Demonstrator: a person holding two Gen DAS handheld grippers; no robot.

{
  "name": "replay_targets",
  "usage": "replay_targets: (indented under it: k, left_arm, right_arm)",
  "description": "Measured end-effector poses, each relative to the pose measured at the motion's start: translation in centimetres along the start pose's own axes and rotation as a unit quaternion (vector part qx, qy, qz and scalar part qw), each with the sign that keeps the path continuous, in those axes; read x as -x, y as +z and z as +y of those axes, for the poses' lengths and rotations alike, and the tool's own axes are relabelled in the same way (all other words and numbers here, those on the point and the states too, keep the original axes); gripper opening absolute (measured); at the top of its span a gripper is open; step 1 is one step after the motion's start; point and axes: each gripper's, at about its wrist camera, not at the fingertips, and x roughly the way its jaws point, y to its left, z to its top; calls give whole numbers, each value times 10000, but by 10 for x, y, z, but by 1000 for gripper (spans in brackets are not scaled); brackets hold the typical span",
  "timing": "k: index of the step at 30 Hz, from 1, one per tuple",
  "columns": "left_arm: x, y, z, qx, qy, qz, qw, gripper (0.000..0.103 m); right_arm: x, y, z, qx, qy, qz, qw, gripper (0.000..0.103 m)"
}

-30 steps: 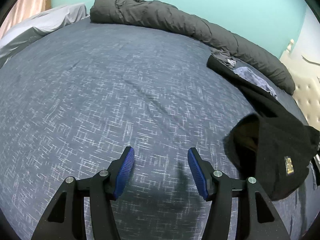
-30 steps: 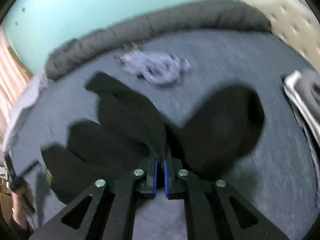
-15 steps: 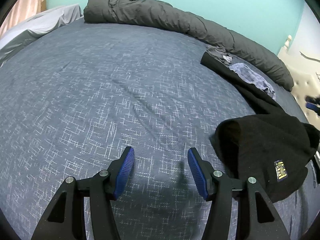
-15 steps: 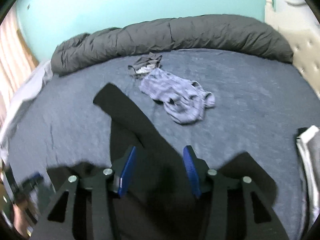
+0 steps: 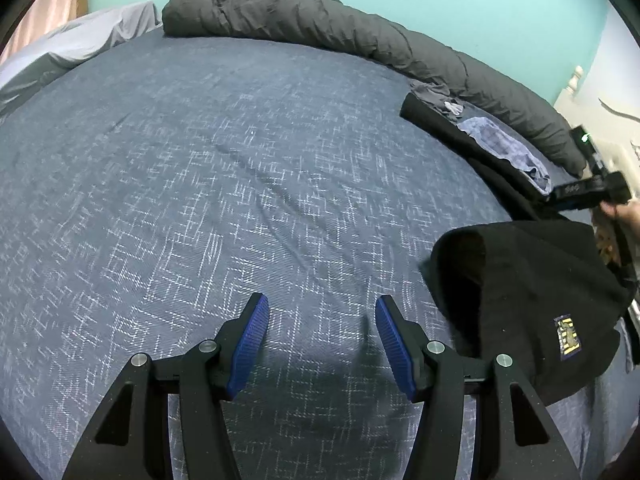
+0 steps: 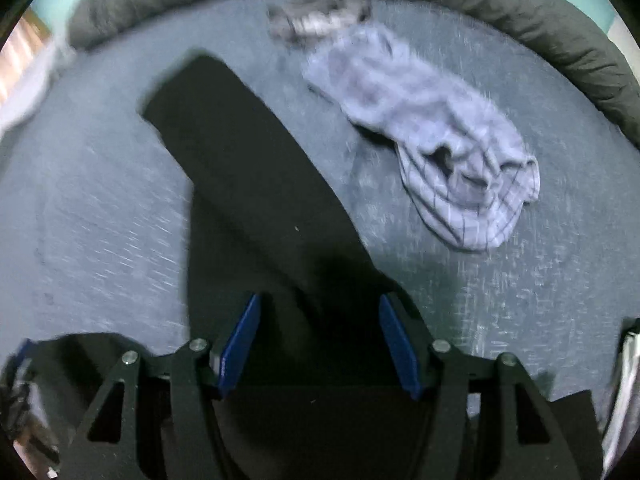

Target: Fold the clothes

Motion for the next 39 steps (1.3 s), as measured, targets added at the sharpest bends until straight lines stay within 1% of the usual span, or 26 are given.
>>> replay_targets:
  k: [1,2,3,4,5,7,9,11,13,16,20,21,24,27,28,31,33,36,37,39]
  left_arm:
    - [0,0,1,8,-5,1,10000,60]
    - [0,0,1,5,-7,1,10000,60]
    - [0,0,1,-1,-9,8,10000,60]
    - [0,-1,2,-5,-9,17,10000,60]
    - [0,-1,3,8,-10,27,10000,60]
    - [1,-2,6,60,-18,46,10000,60]
    - [2,-3,8,114,-62,59,9999,60]
    - [3,-4,7,122,-85,53,9999,60]
    - [4,-4,7,115,-99,42,9999,60]
    - [6,-5,3,95,-159,34,9998,60]
    - [12,-11,-5,6,-335,62,9994,60]
    - [14,-13,-6,-9,-359,72,9993,60]
    - [17,-19,-11,-18,-397,90,9992,60]
    - [19,-22,-19,-31,-500,94,9987,60]
    - [20,-22,-23,-79,-537,86,9985,60]
    - [20,-22,-34,-178,-653,74,9977,60]
    - [20,-22,-38,-181,-738,92,9971,60]
    - [17,-22,-44,-189,-805,125,9965,60]
    - [15,-22,-46,-194,-831,134,9963,60]
    - [13,-21,-50,-182,-918,144,9955,60]
  right_arm:
    - [-4,-1,0,7,19,50,10000,57]
    - [-7,-3,0,10,86,79,9999,34]
    - [-10,-5,1,12,189,106,9998,24]
    - [-10,-9,2,30,222,97,9997,20]
    - [-8,-12,3,57,244,67,9997,13]
    - [2,-17,3,87,312,-27,9995,9]
    - [22,-19,-2,37,373,-257,9990,8]
    - [49,-21,-6,38,335,-525,9980,7]
    - [84,-24,-9,45,297,-854,9959,7]
    - [139,-39,-31,-94,223,-1353,9905,7]
    - [209,-72,-73,-479,149,-1987,9788,7]
    - [222,-83,-86,-569,70,-2080,9764,7]
    - [252,-122,-128,-911,-361,-2249,9694,7]
    - [259,-159,-175,-1593,-766,-2248,9582,7]
    - [257,-170,-188,-1822,-839,-2201,9546,7]
    - [239,-198,-213,-2274,-861,-2026,9486,8]
    - [226,-208,-215,-2330,-753,-2000,9487,9]
    - [215,-214,-210,-2395,-980,-1995,9451,16]
    - [216,-217,-208,-2481,-1051,-2084,9402,16]
    - [221,-226,-205,-2796,-823,-2495,9235,22]
